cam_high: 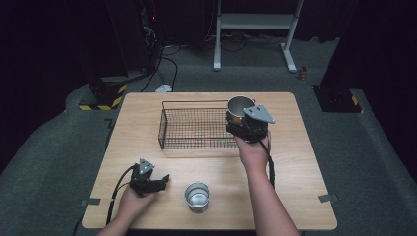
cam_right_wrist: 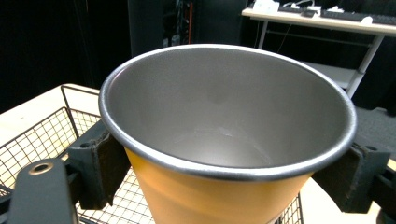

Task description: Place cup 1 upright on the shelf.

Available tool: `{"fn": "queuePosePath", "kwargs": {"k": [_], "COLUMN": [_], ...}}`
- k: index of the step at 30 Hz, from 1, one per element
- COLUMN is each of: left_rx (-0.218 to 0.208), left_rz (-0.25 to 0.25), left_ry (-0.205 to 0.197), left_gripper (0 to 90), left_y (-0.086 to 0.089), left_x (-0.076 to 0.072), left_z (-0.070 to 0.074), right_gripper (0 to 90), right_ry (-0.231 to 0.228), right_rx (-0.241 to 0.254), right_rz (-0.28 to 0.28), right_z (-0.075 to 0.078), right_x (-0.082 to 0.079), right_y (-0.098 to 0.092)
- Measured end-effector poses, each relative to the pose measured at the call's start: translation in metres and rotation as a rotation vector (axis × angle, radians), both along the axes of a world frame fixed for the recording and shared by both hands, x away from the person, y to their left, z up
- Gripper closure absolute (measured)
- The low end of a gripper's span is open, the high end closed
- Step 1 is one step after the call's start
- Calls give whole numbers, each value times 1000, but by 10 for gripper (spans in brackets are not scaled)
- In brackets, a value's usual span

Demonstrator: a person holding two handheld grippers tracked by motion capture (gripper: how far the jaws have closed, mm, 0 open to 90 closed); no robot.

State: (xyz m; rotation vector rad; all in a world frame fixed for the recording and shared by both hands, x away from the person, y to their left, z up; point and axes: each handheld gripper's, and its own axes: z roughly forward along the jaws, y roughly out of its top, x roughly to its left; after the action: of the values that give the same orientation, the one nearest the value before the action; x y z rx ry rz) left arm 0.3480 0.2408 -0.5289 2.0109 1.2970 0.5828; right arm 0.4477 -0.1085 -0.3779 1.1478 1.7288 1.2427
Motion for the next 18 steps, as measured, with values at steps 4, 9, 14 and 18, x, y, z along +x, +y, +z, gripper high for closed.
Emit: {"fn": "queuePosePath", "kwargs": {"k": [4, 9, 14, 18], "left_rx": [-2, -2, -1, -4], "left_rz": [0, 0, -1, -2], "left_ry": [0, 0, 1, 1], "left_gripper": [166, 166, 166, 166], "left_y": [0, 0, 0, 0], "left_x": [0, 0, 0, 0], "left_z": [0, 0, 0, 0], "right_gripper": [145, 145, 144, 144], "right_ry": [5, 19, 48, 54], "right_rx": [-7, -1, -7, -13], "right_rz": [3, -11, -29, -36], "right_z": [-1, -5, -10, -13], "right_x": [6, 21, 33, 40], "right_y": [3, 8, 9, 10]}}
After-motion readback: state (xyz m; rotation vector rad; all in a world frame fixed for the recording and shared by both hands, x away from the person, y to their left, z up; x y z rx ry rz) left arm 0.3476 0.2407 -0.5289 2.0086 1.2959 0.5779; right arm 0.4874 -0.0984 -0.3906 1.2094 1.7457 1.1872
